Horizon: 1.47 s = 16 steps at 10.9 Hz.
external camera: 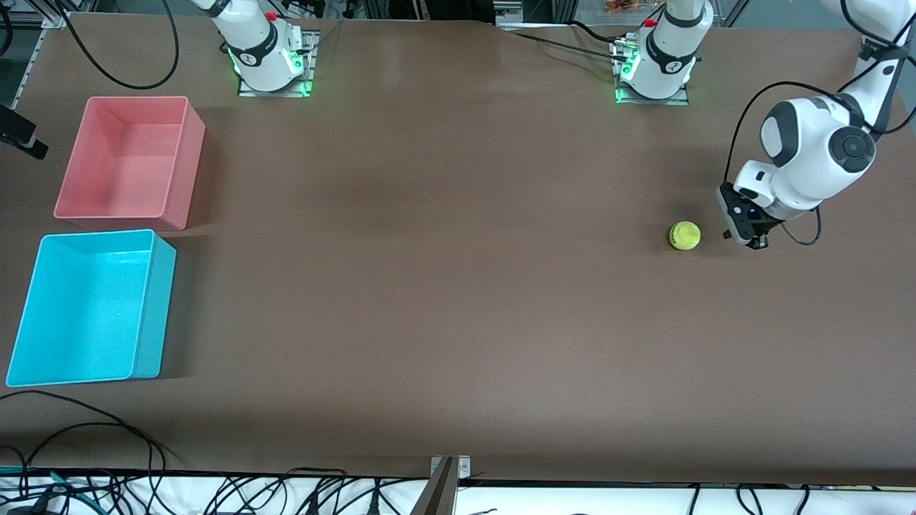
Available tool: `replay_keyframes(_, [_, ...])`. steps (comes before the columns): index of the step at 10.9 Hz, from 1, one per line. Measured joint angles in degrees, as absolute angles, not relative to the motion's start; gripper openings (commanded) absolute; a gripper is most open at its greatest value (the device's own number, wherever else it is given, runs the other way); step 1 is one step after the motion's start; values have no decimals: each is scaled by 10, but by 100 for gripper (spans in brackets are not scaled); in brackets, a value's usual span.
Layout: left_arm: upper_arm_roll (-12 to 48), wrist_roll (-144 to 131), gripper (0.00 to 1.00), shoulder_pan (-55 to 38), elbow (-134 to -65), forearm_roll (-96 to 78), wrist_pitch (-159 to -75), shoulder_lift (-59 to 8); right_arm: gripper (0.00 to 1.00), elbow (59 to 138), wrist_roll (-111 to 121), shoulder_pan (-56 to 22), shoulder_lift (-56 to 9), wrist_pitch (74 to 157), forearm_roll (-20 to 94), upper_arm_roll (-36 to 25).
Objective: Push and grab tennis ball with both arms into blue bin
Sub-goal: 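Move the left gripper down beside the tennis ball, then push the tennis ball with the left gripper toward the right arm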
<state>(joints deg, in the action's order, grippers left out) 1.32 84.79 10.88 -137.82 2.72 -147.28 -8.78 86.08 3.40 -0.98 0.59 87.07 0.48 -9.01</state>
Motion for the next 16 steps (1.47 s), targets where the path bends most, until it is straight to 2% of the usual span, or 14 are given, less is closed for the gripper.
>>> replay_keyframes(3, [15, 911, 0, 109, -1369, 27, -1483, -119, 100, 861, 34, -10, 6, 871, 5, -91])
replay_keyframes(9, [10, 998, 0, 110, -1367, -54, -1452, -140, 100, 861, 34, -10, 6, 871, 5, -95])
replay_keyframes(16, [7, 1007, 0, 115, -1352, -58, -1452, -165, 100, 861, 34, -10, 6, 871, 5, -96])
